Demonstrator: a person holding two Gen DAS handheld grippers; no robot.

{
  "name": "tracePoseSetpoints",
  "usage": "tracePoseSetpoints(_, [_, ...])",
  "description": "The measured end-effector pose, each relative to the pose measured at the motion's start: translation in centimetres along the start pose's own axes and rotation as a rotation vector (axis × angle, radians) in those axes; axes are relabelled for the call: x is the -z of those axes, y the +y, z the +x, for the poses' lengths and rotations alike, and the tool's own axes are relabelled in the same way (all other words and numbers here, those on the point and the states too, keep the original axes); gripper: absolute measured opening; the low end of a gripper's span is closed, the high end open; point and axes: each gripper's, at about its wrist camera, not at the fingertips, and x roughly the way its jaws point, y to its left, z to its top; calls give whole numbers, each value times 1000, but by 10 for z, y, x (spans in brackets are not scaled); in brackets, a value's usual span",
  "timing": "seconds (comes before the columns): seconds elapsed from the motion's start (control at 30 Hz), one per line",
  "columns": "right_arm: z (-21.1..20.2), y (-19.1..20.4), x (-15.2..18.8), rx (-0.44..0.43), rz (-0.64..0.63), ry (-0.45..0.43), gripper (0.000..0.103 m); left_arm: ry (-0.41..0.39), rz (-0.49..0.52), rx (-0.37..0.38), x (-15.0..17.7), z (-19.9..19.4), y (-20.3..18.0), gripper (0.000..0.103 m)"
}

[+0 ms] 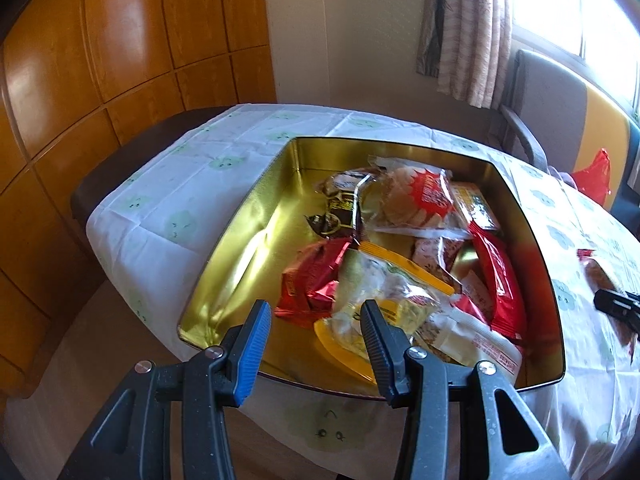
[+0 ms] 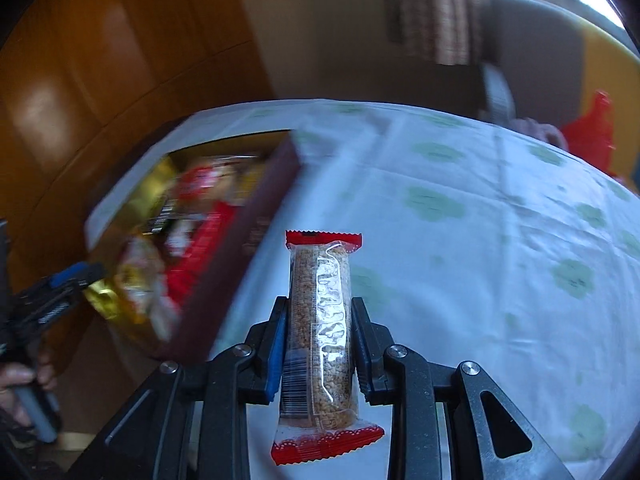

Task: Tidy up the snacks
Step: 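Carry the granola bar into the gold tin and open the right tool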

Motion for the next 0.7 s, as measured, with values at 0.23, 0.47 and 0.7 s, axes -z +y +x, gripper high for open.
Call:
tracePoseSetpoints(0.23, [19,72,-27,-184,-52,50,30,-14,-26,-1,-3,-2,9,48])
tracePoseSetpoints(0.47, [57,116,-56,-192,-108,61,34,6,-29,11,0,4,11,48])
tracePoseSetpoints(0.7, [89,114,-49,-175,-106,125,36,22,-33,22,2,10,9,48])
